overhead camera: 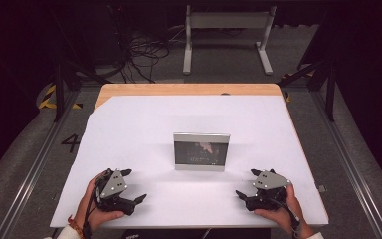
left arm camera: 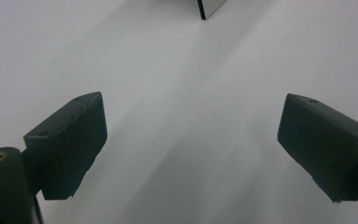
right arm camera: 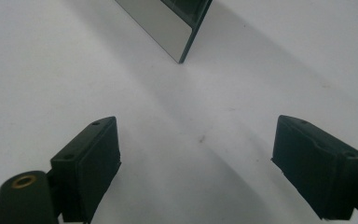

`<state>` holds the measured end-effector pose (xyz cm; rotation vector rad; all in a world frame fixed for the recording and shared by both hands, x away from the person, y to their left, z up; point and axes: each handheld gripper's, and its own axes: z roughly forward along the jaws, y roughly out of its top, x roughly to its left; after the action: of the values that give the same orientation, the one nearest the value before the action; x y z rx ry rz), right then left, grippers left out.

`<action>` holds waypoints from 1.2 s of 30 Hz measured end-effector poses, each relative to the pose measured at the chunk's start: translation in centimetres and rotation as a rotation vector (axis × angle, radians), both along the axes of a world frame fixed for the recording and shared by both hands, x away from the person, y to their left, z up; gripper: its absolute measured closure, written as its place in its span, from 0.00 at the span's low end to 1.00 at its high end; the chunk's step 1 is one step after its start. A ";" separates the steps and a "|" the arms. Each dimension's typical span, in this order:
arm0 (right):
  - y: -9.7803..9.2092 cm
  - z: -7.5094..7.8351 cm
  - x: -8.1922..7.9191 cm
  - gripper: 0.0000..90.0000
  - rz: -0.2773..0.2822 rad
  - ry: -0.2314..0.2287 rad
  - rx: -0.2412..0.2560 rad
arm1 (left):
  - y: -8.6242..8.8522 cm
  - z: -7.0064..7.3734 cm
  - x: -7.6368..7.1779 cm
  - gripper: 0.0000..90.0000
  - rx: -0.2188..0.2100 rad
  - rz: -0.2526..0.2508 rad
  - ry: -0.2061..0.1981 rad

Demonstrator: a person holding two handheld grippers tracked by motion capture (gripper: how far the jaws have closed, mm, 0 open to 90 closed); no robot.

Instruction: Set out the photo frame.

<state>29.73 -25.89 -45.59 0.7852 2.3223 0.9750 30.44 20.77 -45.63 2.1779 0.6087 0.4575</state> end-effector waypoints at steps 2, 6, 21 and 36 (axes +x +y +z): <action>-0.1 0.0 0.0 0.16 0.001 0.000 0.001 | 0.3 -0.1 0.0 0.10 -0.017 0.003 0.010; -0.1 0.0 0.0 0.16 -0.002 -0.002 0.015 | 0.2 -0.4 0.1 0.08 -0.005 -0.001 0.028; 0.0 0.1 -0.1 0.15 -0.022 -0.023 0.016 | 0.0 -0.4 -0.1 0.07 0.012 -0.010 -0.004; -0.2 0.0 -0.6 0.15 -0.032 -0.026 -0.002 | -0.4 -0.4 0.3 0.08 0.025 -0.016 -0.012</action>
<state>29.16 -26.06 -45.57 0.8016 2.2814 0.9633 30.76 20.41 -46.00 2.2005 0.5808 0.4720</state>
